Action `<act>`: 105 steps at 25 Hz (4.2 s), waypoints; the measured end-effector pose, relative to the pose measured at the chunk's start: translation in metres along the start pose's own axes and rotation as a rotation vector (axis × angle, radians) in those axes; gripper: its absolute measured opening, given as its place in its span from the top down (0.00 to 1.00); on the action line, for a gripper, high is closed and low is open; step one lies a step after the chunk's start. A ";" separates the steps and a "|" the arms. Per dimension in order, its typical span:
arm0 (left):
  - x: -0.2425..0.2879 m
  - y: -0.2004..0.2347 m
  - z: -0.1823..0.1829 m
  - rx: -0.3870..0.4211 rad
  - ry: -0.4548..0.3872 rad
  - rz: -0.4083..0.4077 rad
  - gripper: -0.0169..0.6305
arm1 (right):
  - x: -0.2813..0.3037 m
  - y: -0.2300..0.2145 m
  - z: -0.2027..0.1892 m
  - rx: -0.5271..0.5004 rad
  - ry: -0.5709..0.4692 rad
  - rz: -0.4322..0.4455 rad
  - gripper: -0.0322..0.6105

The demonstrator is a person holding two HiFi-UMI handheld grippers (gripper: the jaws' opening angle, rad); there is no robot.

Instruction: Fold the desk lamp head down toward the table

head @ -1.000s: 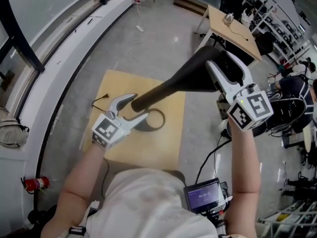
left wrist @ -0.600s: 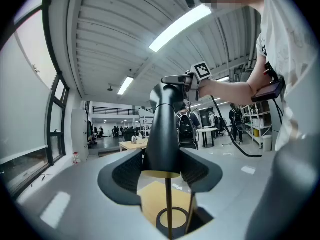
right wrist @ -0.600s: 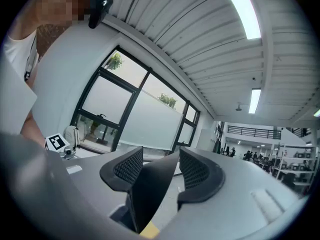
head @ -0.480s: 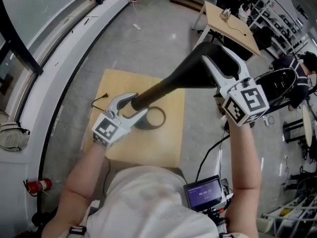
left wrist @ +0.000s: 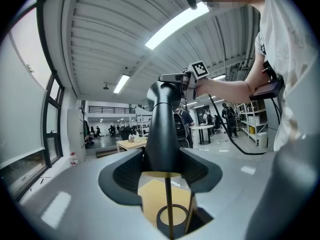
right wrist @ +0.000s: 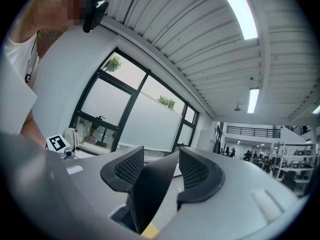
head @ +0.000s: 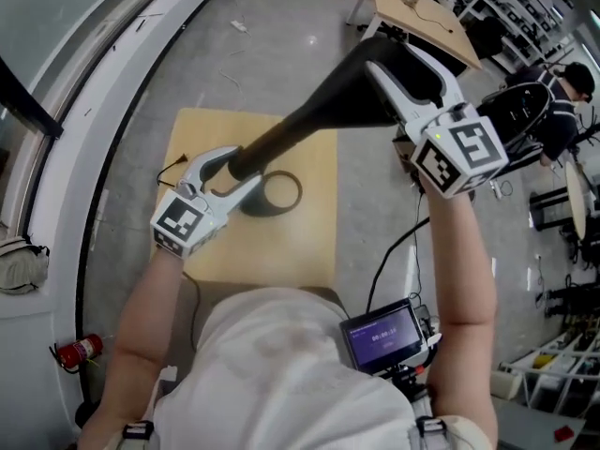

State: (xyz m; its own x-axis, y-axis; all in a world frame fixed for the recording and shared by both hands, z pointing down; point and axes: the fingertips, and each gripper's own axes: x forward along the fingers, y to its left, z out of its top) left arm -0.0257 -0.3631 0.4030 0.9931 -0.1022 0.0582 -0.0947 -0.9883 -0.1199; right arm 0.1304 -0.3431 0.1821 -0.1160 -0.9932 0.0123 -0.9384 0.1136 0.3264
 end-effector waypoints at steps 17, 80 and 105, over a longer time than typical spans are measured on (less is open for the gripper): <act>0.008 -0.014 0.016 -0.003 0.122 -0.033 0.63 | -0.019 -0.027 -0.019 0.133 -0.032 -0.019 0.60; -0.015 -0.002 0.068 0.217 0.372 -0.020 0.62 | -0.011 -0.026 -0.210 0.899 0.034 0.083 0.58; -0.018 -0.014 0.084 0.262 0.459 0.004 0.62 | -0.015 0.000 -0.243 1.092 -0.002 0.171 0.58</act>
State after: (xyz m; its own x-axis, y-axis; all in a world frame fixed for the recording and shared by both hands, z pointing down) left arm -0.0360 -0.3377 0.3206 0.8542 -0.2035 0.4784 -0.0197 -0.9322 -0.3614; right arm 0.2108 -0.3346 0.4118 -0.2708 -0.9623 -0.0241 -0.6925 0.2122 -0.6895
